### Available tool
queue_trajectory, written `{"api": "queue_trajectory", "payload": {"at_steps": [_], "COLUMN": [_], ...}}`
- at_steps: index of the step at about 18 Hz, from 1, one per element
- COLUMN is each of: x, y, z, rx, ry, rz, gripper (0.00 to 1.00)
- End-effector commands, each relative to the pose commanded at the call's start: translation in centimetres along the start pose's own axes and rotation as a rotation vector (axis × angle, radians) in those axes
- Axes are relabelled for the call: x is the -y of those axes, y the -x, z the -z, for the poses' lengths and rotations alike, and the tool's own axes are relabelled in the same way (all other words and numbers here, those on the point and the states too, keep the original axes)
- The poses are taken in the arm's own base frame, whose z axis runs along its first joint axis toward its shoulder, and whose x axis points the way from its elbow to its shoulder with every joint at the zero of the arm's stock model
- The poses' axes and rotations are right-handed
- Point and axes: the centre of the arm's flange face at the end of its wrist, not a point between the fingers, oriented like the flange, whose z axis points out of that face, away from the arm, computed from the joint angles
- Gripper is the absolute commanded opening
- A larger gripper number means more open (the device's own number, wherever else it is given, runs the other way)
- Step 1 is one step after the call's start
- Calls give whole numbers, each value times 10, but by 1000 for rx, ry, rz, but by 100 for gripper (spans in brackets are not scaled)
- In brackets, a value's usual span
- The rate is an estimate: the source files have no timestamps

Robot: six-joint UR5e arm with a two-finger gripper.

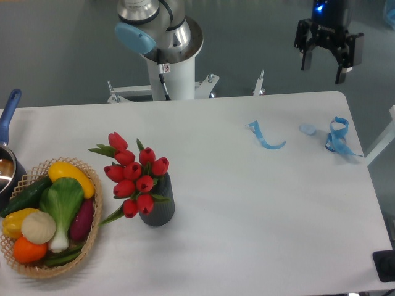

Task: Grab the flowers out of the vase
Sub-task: 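Move the open gripper from its start pose toward the tulip vase, then lower the open gripper around the red tulip stems above the vase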

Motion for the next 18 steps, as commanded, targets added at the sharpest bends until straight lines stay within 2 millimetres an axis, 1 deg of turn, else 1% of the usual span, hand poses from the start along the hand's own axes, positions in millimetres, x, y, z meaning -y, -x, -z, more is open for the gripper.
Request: {"api": "queue_trajectory", "payload": {"at_steps": [4, 6, 9, 12, 13, 14, 15, 16, 17, 18], "x": [7, 25, 43, 70, 74, 78, 91, 110, 115, 124], "y": [-8, -8, -5, -3, -4, -7, -7, -2, -1, -3], "z": [-8, -13, -24, -44, -47, -56, -64, -74, -82, -94], "rx": [-8, -15, -30, -62, -60, -56, -51, -33, -27, -44], "ry": [-31, -57, -84, -106, -108, -122, -159, -215, -232, -245], "rz": [125, 186, 282, 322, 329, 336, 321, 290, 285, 288], "gripper": [100, 100, 100, 100, 100, 100, 100, 100, 100, 100]}}
